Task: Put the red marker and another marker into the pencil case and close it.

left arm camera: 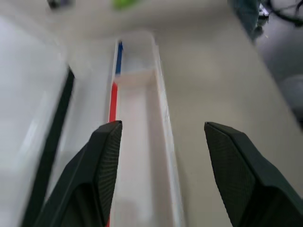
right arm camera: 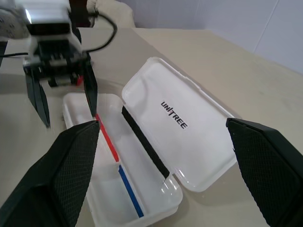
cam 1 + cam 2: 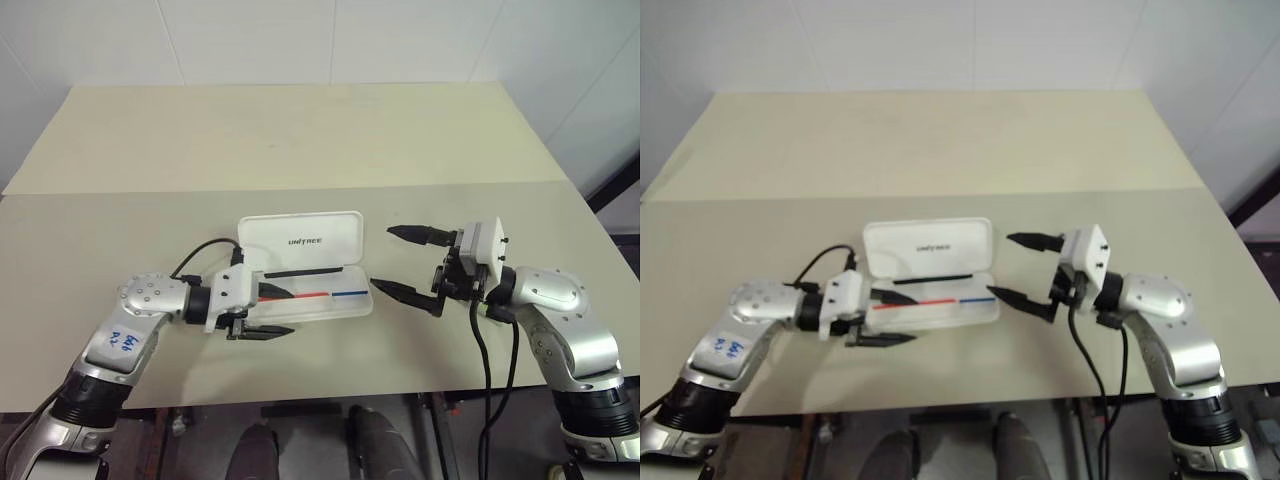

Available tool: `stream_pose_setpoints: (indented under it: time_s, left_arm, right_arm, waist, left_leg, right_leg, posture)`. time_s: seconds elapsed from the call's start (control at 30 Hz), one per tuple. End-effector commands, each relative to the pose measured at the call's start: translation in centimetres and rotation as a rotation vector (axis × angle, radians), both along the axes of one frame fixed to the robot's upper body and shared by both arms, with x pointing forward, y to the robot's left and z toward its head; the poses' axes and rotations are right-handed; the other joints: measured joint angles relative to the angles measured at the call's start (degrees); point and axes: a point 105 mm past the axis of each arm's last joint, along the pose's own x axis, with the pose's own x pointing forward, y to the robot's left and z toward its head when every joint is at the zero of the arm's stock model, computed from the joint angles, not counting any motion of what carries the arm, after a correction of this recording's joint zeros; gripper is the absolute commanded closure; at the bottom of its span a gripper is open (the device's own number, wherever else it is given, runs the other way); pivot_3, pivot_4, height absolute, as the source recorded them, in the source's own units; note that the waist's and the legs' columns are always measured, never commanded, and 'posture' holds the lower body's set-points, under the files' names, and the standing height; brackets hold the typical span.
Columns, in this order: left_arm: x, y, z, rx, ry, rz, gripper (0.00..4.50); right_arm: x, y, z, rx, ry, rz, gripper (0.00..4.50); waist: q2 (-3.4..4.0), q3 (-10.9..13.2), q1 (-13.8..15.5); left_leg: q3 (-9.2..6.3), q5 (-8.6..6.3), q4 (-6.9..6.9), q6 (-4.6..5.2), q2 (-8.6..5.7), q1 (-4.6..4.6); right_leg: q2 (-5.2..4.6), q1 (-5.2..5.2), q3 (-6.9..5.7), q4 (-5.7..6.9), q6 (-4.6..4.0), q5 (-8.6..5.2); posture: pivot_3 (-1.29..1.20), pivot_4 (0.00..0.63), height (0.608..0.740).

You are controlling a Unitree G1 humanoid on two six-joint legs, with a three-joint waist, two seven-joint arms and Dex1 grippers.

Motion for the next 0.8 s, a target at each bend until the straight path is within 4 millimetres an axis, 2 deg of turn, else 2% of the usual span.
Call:
stream_pose_setpoints:
  time_s: [0.03,0.2,0.3,0.4,0.53,0.7,0.8]
  left_arm:
    - [-2.3,0.5,2.5,-0.073,-0.030,-0.053,1.78]
    - [-5.4,1.7,4.1,-0.158,0.051,-0.051,1.78]
    - [-6.5,1.9,4.3,-0.160,0.040,-0.001,1.78]
    - [-6.4,2.1,4.5,-0.181,0.009,0.069,1.78]
    - [-5.6,3.4,5.8,-0.337,-0.046,0.267,1.78]
    - [-6.3,3.9,5.6,-0.349,-0.056,0.322,1.78]
    - [-5.7,4.7,6.1,-0.436,-0.069,0.429,0.89]
  right_arm:
    - [0.0,0.5,0.6,0.018,-0.039,0.038,0.00]
    - [0.5,1.5,0.0,0.034,-0.020,0.088,0.00]
    - [0.8,2.2,-0.2,0.044,-0.010,0.121,0.00]
    - [1.1,2.5,-0.3,0.045,-0.008,0.137,0.00]
    - [1.3,2.6,-0.3,0.044,-0.003,0.156,0.00]
    - [1.5,2.5,-0.3,0.035,0.000,0.165,0.00]
    - [1.6,2.5,-0.3,0.031,0.002,0.170,0.00]
  waist:
    - [0.00,0.00,-0.29]
    - [-0.01,0.00,-0.95]
    - [0.00,0.00,-1.11]
    - [0.00,0.01,-1.08]
    - [-0.02,0.00,-1.09]
    - [-0.02,0.00,-1.13]
    - [-0.01,0.00,-1.12]
  left_leg:
    - [0.00,0.00,-0.02,0.00,0.00,0.01]
    - [0.00,0.00,0.00,0.00,0.01,-0.01]
    - [-0.01,-0.01,0.00,0.01,0.01,0.00]
    - [0.00,0.00,0.02,0.01,0.01,0.02]
    - [-0.01,0.00,0.07,0.01,0.00,0.00]
    - [-0.01,-0.01,0.04,0.01,0.00,0.01]
    - [-0.01,-0.01,0.05,0.00,0.00,0.02]
  right_leg:
    - [0.00,0.00,0.00,0.01,0.00,0.00]
    - [-0.01,0.01,0.00,0.00,-0.04,-0.03]
    - [-0.01,0.01,0.00,0.00,-0.11,-0.07]
    - [-0.01,0.01,0.00,0.00,-0.21,-0.12]
    - [-0.02,0.02,0.00,0.00,-0.47,-0.25]
    - [-0.01,0.02,0.00,0.01,-0.33,-0.18]
    - [-0.02,0.02,0.00,0.00,-0.46,-0.25]
  posture:
    - [0.00,0.150,0.740]
    - [0.00,0.150,0.740]
    - [0.00,0.150,0.740]
    - [0.00,0.150,0.740]
    - [0.00,0.150,0.740]
    - [0.00,0.150,0.740]
    - [0.00,0.150,0.740]
